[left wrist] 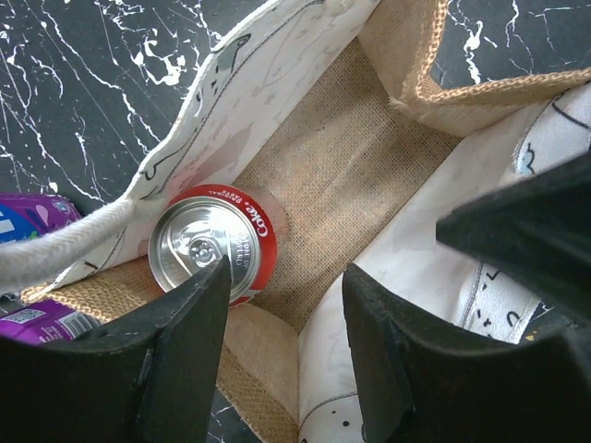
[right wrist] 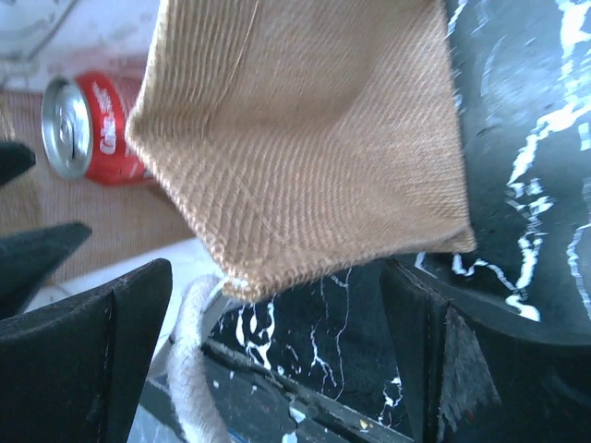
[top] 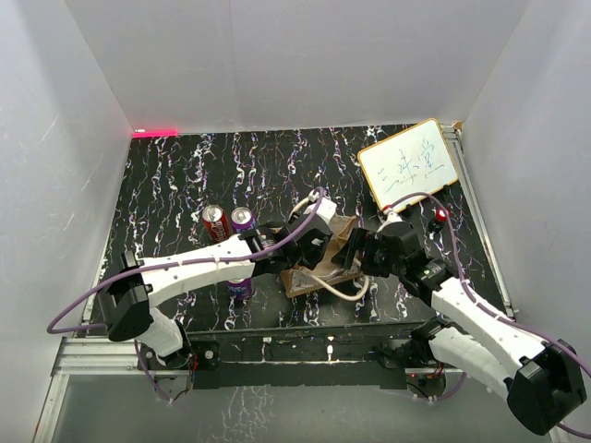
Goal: Take the beverage out of the canvas bag
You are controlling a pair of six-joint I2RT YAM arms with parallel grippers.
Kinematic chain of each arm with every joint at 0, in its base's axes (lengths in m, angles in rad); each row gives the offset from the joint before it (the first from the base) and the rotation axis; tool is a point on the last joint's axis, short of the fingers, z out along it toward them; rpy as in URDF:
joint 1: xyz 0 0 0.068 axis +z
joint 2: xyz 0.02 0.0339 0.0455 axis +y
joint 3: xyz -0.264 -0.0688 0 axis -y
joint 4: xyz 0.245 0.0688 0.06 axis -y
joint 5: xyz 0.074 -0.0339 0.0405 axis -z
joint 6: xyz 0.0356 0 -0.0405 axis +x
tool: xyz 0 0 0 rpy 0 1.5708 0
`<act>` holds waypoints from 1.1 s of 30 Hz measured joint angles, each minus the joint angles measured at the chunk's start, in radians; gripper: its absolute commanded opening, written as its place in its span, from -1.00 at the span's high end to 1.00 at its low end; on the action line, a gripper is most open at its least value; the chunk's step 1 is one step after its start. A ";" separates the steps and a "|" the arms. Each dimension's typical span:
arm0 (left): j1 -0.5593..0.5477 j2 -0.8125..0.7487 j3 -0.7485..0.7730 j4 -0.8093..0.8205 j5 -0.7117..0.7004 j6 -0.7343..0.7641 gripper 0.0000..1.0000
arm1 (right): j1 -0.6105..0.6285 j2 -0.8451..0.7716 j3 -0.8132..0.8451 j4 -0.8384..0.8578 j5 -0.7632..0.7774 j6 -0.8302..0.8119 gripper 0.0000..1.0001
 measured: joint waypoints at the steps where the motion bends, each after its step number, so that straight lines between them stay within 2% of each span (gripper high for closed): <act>1: 0.000 -0.001 0.000 -0.002 -0.005 0.001 -0.02 | -0.006 0.006 0.020 -0.018 0.025 -0.001 -0.55; 2: 0.000 -0.002 -0.001 -0.003 -0.008 0.001 -0.05 | -0.012 0.018 0.037 -0.032 0.045 -0.005 -0.30; 3: 0.000 -0.003 -0.002 -0.004 -0.012 0.000 -0.08 | -0.013 0.029 0.051 -0.044 0.056 -0.012 -0.21; 7: 0.000 -0.006 -0.005 -0.021 -0.035 -0.006 -0.15 | -0.021 0.038 0.076 -0.081 0.068 -0.043 0.05; 10: 0.000 -0.006 -0.005 -0.037 -0.050 -0.010 -0.23 | -0.021 -0.002 0.076 -0.087 0.007 -0.105 0.17; 18: 0.000 0.072 0.033 -0.076 -0.089 -0.003 -0.36 | -0.022 0.045 0.026 0.005 -0.220 -0.180 0.15; 25: 0.000 0.085 0.037 -0.115 -0.102 0.000 -0.53 | -0.019 -0.037 0.005 0.032 -0.240 -0.179 0.11; 33: 0.001 0.085 0.038 -0.138 -0.109 -0.003 -0.70 | -0.019 -0.018 -0.001 0.054 -0.243 -0.179 0.10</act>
